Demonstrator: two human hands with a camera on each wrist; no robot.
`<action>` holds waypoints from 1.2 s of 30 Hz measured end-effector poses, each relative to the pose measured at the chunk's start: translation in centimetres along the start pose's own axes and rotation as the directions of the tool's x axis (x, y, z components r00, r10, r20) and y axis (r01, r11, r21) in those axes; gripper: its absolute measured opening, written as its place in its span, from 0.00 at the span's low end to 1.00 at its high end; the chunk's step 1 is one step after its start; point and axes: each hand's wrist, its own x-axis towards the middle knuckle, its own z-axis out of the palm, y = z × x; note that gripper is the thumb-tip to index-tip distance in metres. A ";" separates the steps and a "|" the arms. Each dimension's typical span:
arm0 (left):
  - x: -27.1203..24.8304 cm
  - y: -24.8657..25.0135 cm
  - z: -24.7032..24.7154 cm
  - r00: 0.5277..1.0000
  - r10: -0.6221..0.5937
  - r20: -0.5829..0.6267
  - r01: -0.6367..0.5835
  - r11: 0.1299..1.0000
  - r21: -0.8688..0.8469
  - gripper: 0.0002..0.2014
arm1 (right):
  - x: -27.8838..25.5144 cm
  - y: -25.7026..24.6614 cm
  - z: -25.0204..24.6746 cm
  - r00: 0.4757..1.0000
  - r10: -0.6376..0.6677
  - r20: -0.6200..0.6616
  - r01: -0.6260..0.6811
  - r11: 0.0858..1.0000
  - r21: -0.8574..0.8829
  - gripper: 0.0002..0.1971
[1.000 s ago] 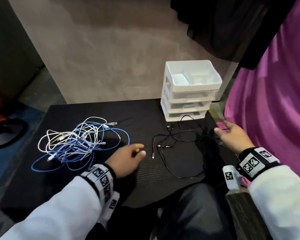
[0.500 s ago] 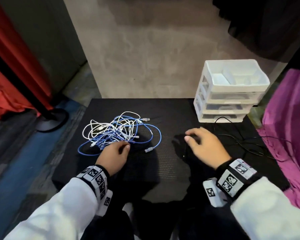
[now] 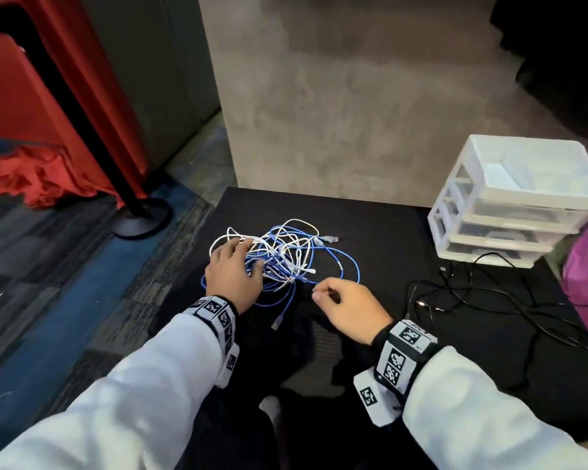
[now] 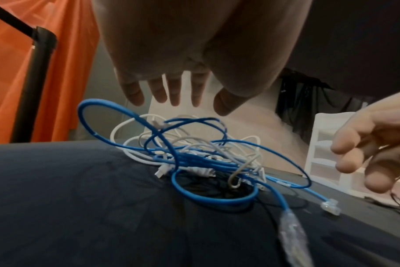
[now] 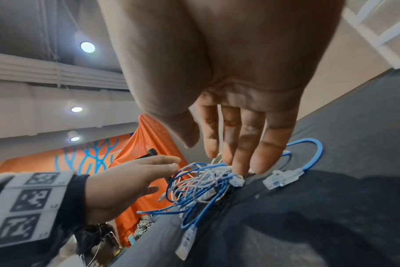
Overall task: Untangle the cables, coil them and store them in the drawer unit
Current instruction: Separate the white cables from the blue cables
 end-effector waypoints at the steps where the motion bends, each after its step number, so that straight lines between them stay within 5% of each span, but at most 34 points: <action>1: 0.5 -0.2 0.2 0.999 -0.022 0.040 0.022 1.000 0.005 0.25 | 0.3 -0.2 0.1 1.000 0.005 0.006 -0.005 1.000 0.003 0.06; 4: 1.6 -0.2 0.6 0.992 -0.075 0.103 0.077 0.997 -0.016 0.20 | 1.4 -0.1 0.5 0.998 0.064 -0.009 -0.064 0.997 0.050 0.06; 9: 1.2 -0.7 1.2 1.000 0.001 0.003 -0.001 0.990 -0.141 0.09 | 4.0 0.8 1.0 0.964 0.242 -0.111 -0.204 0.939 0.277 0.03; 13: 0.0 1.3 1.8 0.950 0.299 -0.088 -0.304 0.952 -0.047 0.18 | 6.1 0.3 1.6 0.910 0.400 -0.105 -0.307 0.824 0.477 0.04; 16: -0.4 3.9 1.9 0.927 0.338 0.162 -0.346 0.938 0.018 0.21 | 8.0 0.4 2.3 0.913 0.407 -0.027 -0.334 0.785 0.522 0.22; 20: 0.0 4.7 2.3 0.886 0.191 0.423 -0.301 0.931 0.208 0.26 | 9.0 0.1 2.4 0.915 0.403 -0.013 -0.315 0.733 0.602 0.03; 23: 0.2 3.1 2.4 0.876 0.162 0.454 -0.315 0.906 0.285 0.23 | 8.1 -1.2 0.6 0.905 0.426 0.012 -0.341 0.705 0.622 0.07; 26: 0.2 1.6 2.4 0.902 0.184 0.390 -0.320 0.891 0.321 0.22 | 6.5 -2.7 -2.6 0.928 0.371 -0.034 -0.230 0.642 0.731 0.13; 32: -0.2 -1.4 1.7 0.922 0.140 0.361 -0.272 0.899 0.345 0.19 | 2.7 -8.6 -14.4 0.957 0.101 -0.272 0.239 0.262 0.935 0.11; 34: -0.2 -2.0 1.3 0.916 0.087 0.391 -0.234 0.908 0.347 0.19 | 1.2 -10.0 -17.7 0.932 0.015 -0.363 0.348 0.253 0.903 0.11; 36: -0.4 -1.8 0.9 0.929 0.072 0.363 -0.200 0.923 0.329 0.18 | 0.0 -10.7 -19.3 0.915 -0.046 -0.402 0.392 0.345 0.853 0.10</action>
